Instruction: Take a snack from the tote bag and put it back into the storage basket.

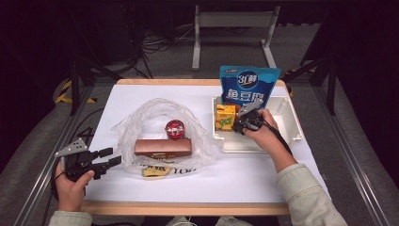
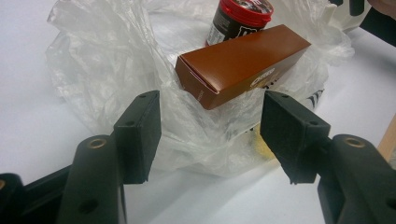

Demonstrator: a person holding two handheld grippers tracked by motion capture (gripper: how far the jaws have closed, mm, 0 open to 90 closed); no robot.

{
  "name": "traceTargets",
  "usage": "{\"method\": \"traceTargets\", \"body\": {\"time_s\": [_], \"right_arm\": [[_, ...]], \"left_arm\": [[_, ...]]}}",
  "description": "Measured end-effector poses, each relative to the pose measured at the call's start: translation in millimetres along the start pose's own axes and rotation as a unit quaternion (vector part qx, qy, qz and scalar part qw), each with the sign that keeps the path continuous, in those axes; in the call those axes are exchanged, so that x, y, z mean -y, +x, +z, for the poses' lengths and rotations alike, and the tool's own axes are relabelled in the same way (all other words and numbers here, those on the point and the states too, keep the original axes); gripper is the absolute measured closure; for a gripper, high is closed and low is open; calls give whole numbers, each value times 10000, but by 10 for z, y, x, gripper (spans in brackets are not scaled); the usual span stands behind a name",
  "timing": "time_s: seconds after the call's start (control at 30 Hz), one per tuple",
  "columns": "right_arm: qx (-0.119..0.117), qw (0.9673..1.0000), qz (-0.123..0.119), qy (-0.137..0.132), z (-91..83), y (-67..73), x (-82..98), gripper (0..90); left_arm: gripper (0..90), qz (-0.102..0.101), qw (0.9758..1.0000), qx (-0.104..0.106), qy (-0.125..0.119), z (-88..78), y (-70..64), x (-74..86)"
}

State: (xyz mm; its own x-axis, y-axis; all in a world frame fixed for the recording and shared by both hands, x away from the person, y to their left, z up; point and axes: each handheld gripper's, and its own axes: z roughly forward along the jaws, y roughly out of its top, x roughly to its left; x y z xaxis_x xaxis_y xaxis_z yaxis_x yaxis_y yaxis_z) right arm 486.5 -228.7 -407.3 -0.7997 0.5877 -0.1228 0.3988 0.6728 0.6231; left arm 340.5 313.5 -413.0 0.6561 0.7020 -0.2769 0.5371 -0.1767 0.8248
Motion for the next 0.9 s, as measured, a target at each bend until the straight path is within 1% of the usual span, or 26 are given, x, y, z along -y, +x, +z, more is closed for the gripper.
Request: {"method": "traceTargets", "body": {"time_s": [0.1, 0.13, 0.27, 0.37, 0.47, 0.5, 0.57, 0.63, 0.77, 0.83, 0.87, 0.9], "right_arm": [[31, 10000, 17, -9, 6, -3, -8, 792], [61, 10000, 39, 1, 10, -2, -9, 792], [89, 9999, 101, 1, 23, -8, -11, 791], [119, 9998, 188, 12, 31, -4, -13, 787], [119, 9998, 183, -17, 23, 9, -4, 788], [128, 9997, 196, -45, 12, 15, -2, 789], [97, 9997, 210, -82, -33, 26, -4, 788], [99, 9997, 222, -89, -55, 32, -5, 789], [25, 9998, 165, -145, -159, 59, 0, 805], [-9, 9996, 175, -220, -212, 73, -6, 807], [-35, 9994, 183, -307, -253, 88, -15, 812], [-32, 9992, 180, -365, -279, 99, -23, 814]], "left_arm": [[391, 20, 10000, 2, 11, 1, 4, 0], [391, -9, 10000, -3, 3, 2, -2, 0], [391, -2, 10000, 10, 1, -1, -2, -1], [391, 2, 10000, 6, 5, -7, 0, -1], [390, -7, 10000, 3, 3, -9, -2, 0], [390, 9, 10000, -10, -10, -12, 3, 1], [390, -37, 10000, 3, -33, -14, 3, 4], [390, -12, 10000, -1, -38, -14, 7, 4], [389, -23, 10000, -5, -17, -15, 3, 7], [389, -30, 10000, -6, -23, -27, 3, 12], [389, 20, 10000, -30, -22, -36, 10, 10], [389, -14, 10000, -17, -73, -41, 7, 11]]}}
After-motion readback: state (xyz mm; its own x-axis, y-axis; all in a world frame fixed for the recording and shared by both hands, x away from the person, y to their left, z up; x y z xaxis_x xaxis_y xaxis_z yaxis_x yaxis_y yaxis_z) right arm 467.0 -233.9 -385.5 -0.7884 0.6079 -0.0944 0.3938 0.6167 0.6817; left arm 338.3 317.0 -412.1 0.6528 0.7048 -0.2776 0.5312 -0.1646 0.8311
